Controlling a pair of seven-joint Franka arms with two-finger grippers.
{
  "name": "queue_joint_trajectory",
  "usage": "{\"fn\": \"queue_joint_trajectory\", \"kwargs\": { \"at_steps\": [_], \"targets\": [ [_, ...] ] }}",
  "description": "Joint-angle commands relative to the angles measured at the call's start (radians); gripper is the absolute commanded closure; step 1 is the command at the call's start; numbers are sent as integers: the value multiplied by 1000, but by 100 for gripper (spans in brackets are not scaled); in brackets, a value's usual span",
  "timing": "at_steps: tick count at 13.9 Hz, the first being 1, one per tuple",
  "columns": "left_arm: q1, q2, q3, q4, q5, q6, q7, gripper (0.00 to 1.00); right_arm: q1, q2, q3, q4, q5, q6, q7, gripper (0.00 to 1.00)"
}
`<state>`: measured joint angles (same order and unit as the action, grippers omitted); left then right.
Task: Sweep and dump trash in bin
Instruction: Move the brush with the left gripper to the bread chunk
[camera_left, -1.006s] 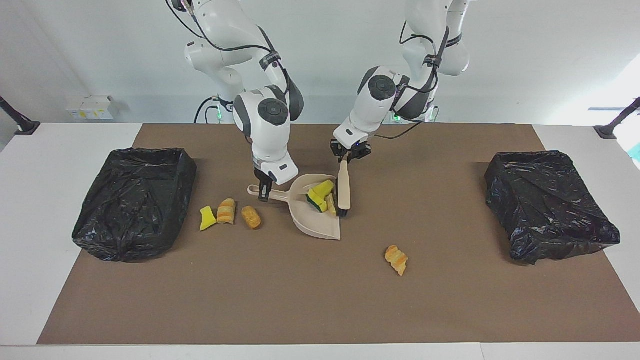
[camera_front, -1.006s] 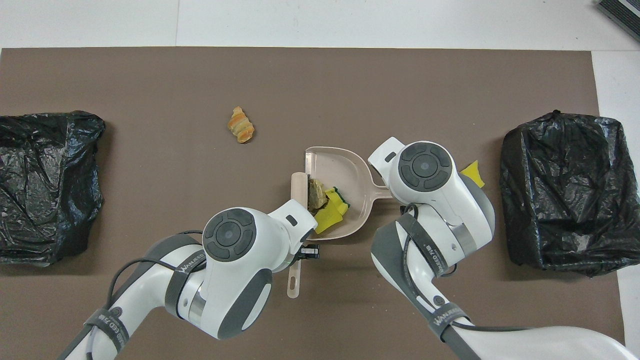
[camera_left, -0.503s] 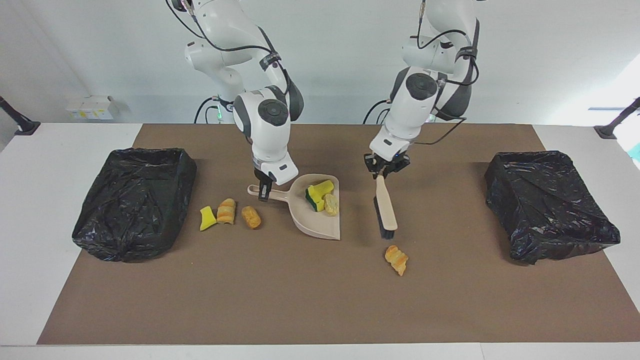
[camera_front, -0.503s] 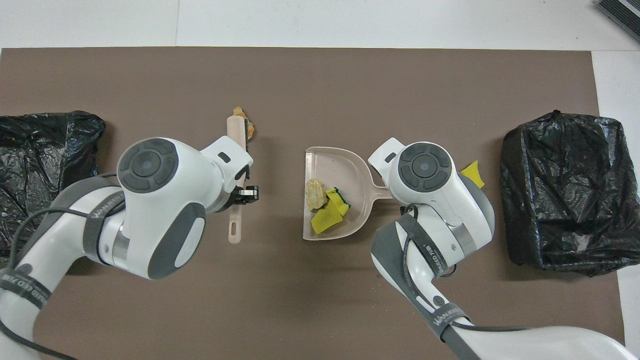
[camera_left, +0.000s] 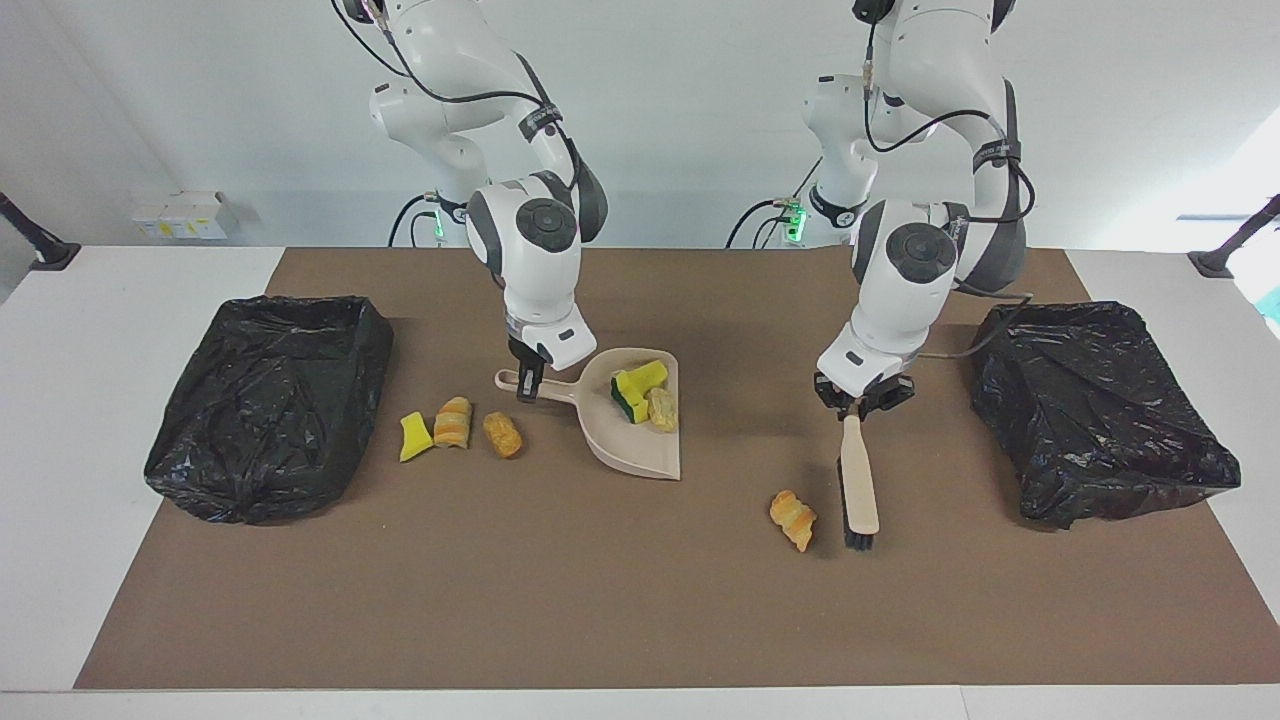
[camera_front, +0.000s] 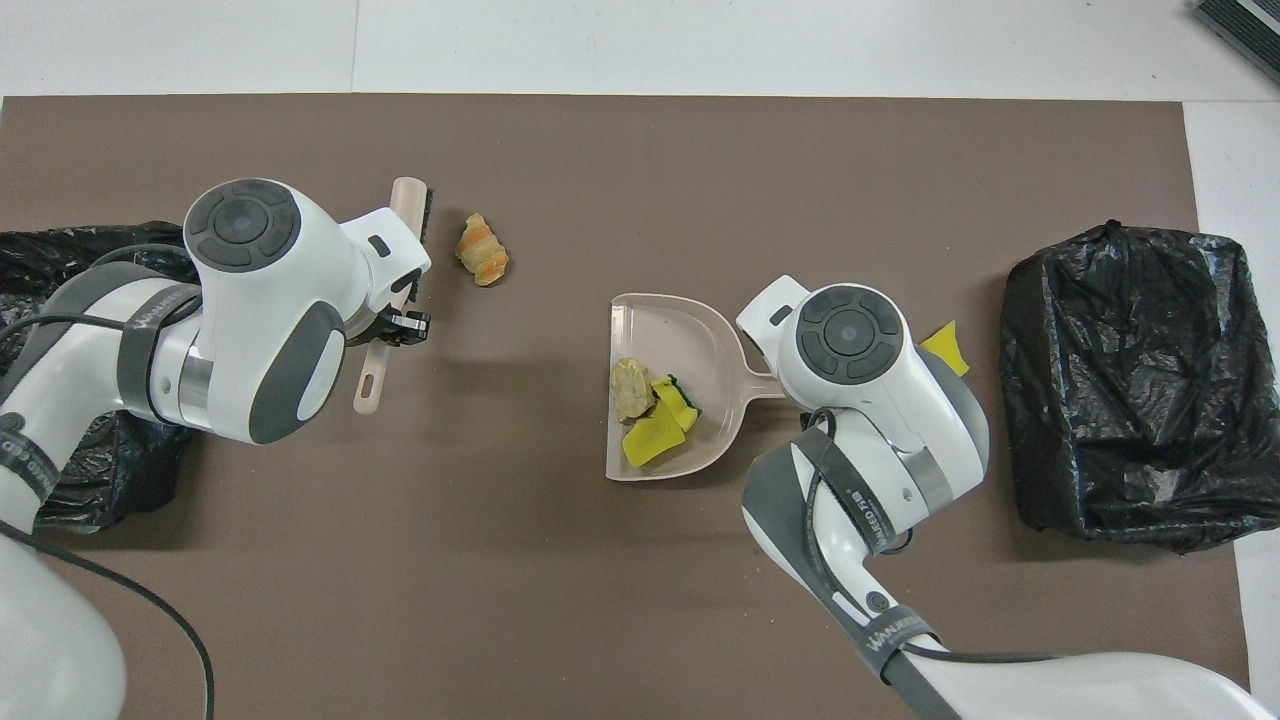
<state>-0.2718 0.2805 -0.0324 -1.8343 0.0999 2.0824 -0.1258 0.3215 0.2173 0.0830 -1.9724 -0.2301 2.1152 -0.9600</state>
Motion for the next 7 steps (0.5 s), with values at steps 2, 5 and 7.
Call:
{"fn": "queue_joint_trajectory", "kwargs": {
  "at_steps": [2, 5, 7],
  "targets": [
    [0, 80, -12, 62, 26, 19, 29, 100, -1, -3, 4, -14, -23, 15, 38, 100],
    [-44, 111, -14, 89, 23, -19, 25, 100, -1, -3, 4, -14, -23, 15, 38, 100],
    [-105, 91, -15, 80, 21, -76, -7, 100, -1, -3, 4, -14, -23, 14, 38, 100]
  ]
}}
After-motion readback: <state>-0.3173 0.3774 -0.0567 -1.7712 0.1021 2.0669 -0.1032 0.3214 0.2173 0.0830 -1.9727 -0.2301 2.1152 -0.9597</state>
